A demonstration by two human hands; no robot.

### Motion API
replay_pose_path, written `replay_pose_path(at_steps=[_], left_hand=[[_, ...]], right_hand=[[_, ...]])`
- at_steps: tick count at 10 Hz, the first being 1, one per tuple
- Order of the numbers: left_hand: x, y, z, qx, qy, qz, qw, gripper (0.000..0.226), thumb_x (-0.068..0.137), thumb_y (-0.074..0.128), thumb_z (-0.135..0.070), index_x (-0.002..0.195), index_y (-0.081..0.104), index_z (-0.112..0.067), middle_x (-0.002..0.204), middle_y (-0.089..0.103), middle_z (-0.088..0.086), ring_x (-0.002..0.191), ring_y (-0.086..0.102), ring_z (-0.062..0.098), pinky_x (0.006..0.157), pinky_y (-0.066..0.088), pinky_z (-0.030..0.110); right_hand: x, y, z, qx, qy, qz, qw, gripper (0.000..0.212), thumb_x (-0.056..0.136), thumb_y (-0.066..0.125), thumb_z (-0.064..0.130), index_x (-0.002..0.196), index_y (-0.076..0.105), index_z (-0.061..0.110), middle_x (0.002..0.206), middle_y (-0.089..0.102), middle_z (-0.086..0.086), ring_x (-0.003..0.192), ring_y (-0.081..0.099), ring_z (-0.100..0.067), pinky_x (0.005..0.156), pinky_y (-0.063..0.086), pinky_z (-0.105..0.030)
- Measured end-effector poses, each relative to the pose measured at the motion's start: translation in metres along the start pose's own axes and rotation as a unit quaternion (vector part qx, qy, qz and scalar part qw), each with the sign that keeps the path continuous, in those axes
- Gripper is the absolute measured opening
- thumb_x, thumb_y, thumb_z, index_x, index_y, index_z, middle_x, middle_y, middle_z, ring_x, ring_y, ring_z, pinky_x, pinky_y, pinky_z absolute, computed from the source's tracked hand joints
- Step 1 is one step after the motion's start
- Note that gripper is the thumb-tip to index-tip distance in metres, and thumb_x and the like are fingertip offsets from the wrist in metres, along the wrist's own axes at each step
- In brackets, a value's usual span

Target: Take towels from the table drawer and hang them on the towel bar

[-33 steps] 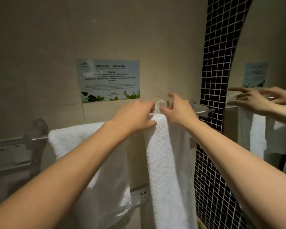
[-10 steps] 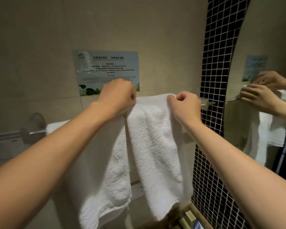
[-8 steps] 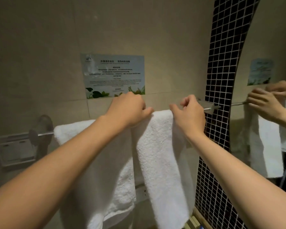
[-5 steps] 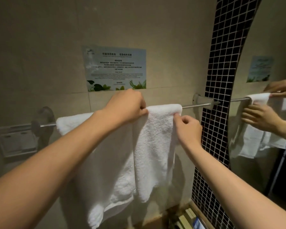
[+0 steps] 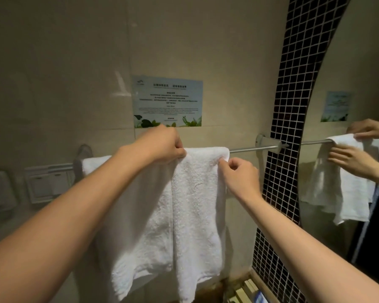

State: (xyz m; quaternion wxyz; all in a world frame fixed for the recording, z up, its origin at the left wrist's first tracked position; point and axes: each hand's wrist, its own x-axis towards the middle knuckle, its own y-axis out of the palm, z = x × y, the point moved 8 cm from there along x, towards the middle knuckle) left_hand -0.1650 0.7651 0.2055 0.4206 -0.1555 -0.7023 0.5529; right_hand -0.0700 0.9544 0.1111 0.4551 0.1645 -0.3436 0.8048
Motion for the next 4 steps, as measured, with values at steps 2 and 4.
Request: replay_pose_path(at_steps=[2,4], left_hand=[[-0.025,0.007,-0.012,0.022,0.036,-0.036,0.998,0.033,0.096,0.047,-0.041,0.076,0.06,-0.018,0.075,0.064,0.002,0.072,0.061,0.022,0.053,0.041,0.031],[-0.071,0.024,-0.046,-0.06,0.134,-0.04,0.988,0.057,0.096,0.049,-0.048,0.147,0.045,-0.023,0.154,0.043,0.003,0.139,0.04,0.022,0.114,0.034,0.039]], right_hand=[[-0.024,-0.011,0.015,-0.091,0.013,0.06,0.994,0.038,0.093,0.047,0.048,0.106,0.07,0.019,0.107,0.073,-0.003,0.1,0.066,-0.028,0.088,0.053,-0.045],[-0.071,-0.028,0.034,-0.215,-0.048,0.103,0.97,0.058,0.096,0.052,0.045,0.145,0.048,0.014,0.147,0.053,-0.011,0.133,0.051,-0.03,0.108,0.042,-0.045]])
